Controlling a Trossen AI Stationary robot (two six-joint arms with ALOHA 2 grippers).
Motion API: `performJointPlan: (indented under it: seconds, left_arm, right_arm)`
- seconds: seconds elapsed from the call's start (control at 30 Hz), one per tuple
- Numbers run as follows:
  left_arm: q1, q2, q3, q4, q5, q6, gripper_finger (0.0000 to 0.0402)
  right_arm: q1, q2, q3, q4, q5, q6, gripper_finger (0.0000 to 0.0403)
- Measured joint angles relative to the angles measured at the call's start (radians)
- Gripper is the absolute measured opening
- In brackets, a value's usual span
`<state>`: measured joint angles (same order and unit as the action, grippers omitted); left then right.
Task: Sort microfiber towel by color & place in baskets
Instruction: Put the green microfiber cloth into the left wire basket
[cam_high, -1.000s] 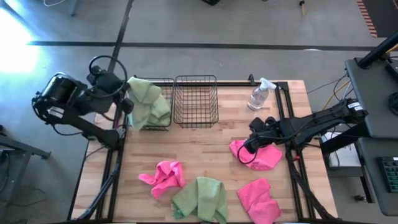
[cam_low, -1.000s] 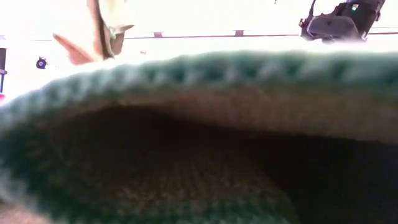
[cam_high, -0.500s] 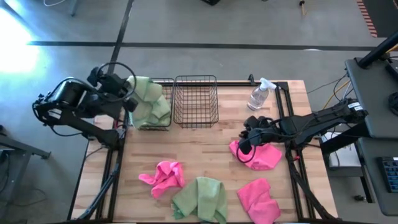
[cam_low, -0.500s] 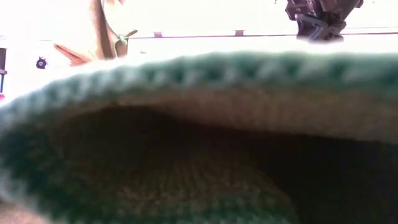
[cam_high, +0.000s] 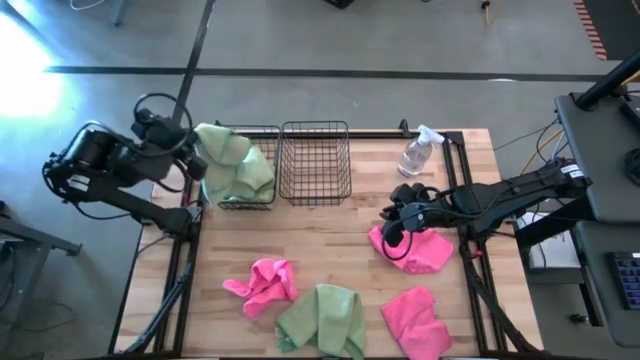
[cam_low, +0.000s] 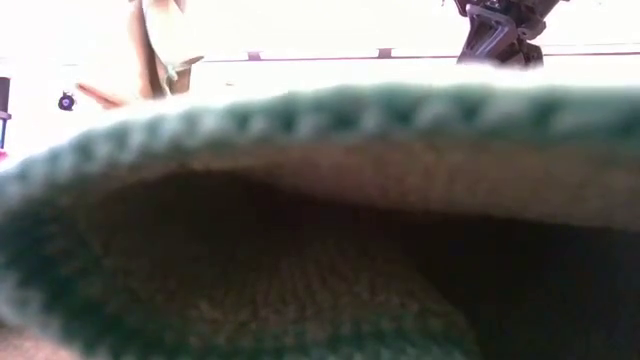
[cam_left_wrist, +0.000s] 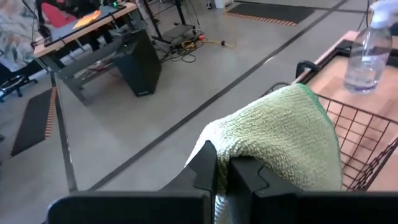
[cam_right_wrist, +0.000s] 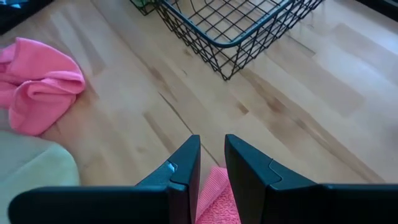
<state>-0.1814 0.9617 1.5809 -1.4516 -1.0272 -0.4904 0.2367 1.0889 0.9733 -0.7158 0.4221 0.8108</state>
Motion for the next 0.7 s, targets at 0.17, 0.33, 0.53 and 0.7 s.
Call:
performJointPlan:
  seconds: [0.17,0.33,0.53,0.7]
  left_arm:
    - [0.000,-0.061,-0.154,0.092,0.004,0.001,0.0002]
    - [0.000,-0.156,-0.307,0.225,0.003,0.002,0.0002]
    - [0.000,-0.299,-0.471,0.409,0.027,0.040,0.0002]
    - [0.002,-0.379,-0.554,0.515,0.013,0.122,0.0002]
  right_arm:
    - [0.000,0.000,0.002,0.000,0.000,0.000,0.0068]
    - [0.000,0.000,0.002,0.000,0.000,-0.001,0.0068]
    - [0.000,0.000,0.002,0.000,-0.001,-0.004,0.0068]
    - [0.000,0.000,0.002,0.000,-0.001,-0.004,0.0068]
